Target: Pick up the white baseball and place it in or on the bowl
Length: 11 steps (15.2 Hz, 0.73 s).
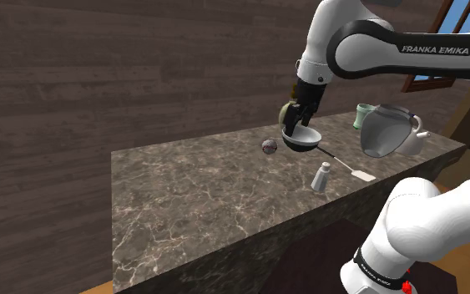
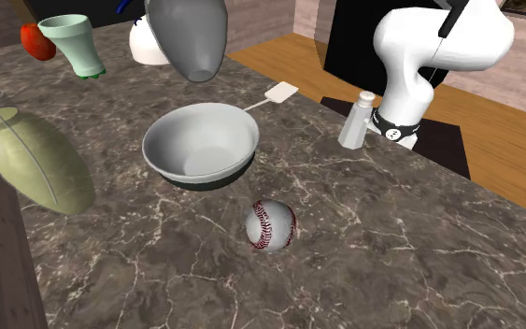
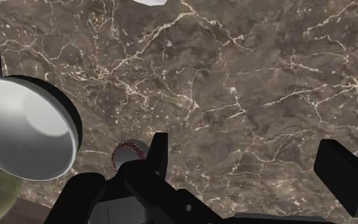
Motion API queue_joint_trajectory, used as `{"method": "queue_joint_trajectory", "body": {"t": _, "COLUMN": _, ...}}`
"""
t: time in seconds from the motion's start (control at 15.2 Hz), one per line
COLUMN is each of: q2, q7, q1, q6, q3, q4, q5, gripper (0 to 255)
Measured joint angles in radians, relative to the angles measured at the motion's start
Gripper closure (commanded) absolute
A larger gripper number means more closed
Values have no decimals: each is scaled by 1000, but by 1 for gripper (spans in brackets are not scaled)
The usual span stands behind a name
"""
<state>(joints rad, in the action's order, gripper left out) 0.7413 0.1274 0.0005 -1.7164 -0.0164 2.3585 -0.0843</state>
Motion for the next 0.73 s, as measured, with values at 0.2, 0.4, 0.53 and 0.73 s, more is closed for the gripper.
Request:
{"method": "queue_joint_trajectory", "body": {"t": 0.2, "q2": -36, "q7": -18, "q1": -5, "q6": -22, "q3": 20, "q4": -7, "q5": -3, "gripper": 0}}
{"method": "queue_joint_trajectory", "body": {"t": 0.4, "q2": -122, "q7": -64, "q1": -18, "q6": -69, "q3": 68, "q4": -29, "q5": -11, "gripper": 0}}
{"method": "queue_joint_trajectory", "body": {"t": 0.53, "q2": -199, "q7": -92, "q1": -23, "q6": -103, "q3": 97, "q4": -58, "q5": -9, "gripper": 0}}
{"method": "queue_joint_trajectory", "body": {"t": 0.73, "q2": -296, "q7": -144, "q1": -34, "q6": -148, "q3": 146, "q4": -91, "q5": -3, "gripper": 0}}
